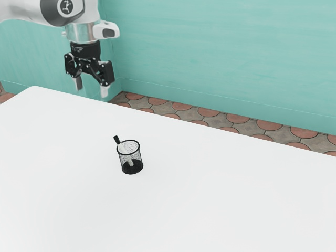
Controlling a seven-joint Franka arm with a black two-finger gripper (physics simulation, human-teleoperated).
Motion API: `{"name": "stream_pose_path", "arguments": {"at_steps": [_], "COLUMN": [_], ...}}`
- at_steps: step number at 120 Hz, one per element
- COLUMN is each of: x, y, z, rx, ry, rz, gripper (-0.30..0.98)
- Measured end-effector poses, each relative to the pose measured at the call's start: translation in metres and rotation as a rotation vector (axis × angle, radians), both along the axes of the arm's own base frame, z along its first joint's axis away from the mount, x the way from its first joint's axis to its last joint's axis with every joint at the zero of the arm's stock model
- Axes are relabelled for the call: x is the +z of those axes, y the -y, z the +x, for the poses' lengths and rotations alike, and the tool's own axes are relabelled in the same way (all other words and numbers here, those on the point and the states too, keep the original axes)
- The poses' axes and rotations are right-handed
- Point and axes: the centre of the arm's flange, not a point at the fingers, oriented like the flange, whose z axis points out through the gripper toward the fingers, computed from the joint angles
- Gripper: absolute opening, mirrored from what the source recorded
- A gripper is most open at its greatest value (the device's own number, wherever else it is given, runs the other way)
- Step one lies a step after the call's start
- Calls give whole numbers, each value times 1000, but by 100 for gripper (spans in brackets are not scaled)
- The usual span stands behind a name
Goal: Take the marker out of the pen holder and place it to the left of the pen holder.
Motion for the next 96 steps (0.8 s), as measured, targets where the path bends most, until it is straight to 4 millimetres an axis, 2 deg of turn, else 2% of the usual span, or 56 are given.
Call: {"name": "stream_pose_path", "arguments": {"at_steps": [39,55,66,80,85,90,96], "x": [11,3,-43,-123,-141,-157,-163], "y": [-18,-38,-64,-104,-115,-117,-105], "z": [7,7,-11,2,7,13,21], "rx": [41,92,186,329,369,393,390], "ry": [65,55,-9,-73,-76,-74,-53], "rz": [-8,-40,-103,-173,-188,-200,-218], "gripper": [69,69,69,69,69,69,69]}}
